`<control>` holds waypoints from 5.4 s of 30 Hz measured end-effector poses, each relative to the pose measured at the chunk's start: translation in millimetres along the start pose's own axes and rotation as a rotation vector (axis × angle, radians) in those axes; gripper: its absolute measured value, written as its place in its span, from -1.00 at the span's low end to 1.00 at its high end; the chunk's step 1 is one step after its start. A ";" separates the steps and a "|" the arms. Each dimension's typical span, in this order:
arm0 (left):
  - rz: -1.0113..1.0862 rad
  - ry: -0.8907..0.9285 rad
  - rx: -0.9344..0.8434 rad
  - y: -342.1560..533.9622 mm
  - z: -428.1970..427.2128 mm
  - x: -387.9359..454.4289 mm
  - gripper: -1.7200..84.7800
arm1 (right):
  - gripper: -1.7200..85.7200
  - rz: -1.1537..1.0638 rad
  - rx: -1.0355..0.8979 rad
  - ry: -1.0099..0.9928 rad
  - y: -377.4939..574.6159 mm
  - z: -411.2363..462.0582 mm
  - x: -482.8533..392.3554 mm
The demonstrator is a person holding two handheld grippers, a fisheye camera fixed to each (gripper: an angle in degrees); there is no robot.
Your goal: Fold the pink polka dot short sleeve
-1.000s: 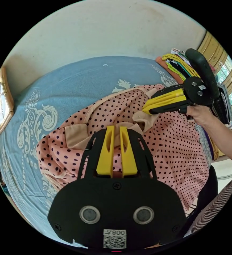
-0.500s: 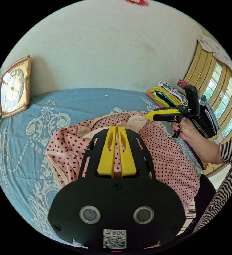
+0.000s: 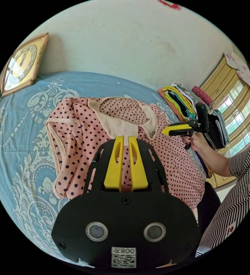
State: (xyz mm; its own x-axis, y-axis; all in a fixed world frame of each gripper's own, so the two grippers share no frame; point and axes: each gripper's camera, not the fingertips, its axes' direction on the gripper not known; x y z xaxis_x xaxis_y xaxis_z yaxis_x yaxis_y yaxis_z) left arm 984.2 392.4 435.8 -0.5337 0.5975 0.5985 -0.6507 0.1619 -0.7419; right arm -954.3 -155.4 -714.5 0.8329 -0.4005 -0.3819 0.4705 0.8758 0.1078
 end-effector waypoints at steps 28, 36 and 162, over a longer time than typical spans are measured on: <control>-0.118 -0.099 0.121 -95.8 19.3 -82.8 -0.93 | -0.94 0.127 0.082 0.348 -78.3 -59.2 116.4; -0.174 -0.082 0.081 -84.9 30.8 -93.2 -0.91 | -0.95 0.226 0.022 0.301 -57.3 -55.4 158.9; -0.564 0.063 -0.207 565.6 -259.4 -52.9 -0.85 | -0.93 0.745 -0.097 0.028 358.6 -424.7 -12.8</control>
State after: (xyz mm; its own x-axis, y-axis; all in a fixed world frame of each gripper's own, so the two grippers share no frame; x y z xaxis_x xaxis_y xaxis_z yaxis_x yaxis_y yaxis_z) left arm 784.5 656.1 -93.9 -0.0999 0.4190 0.9025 -0.7019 0.6132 -0.3623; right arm -919.8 278.2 -1060.7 0.9123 0.3137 -0.2631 -0.2440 0.9326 0.2659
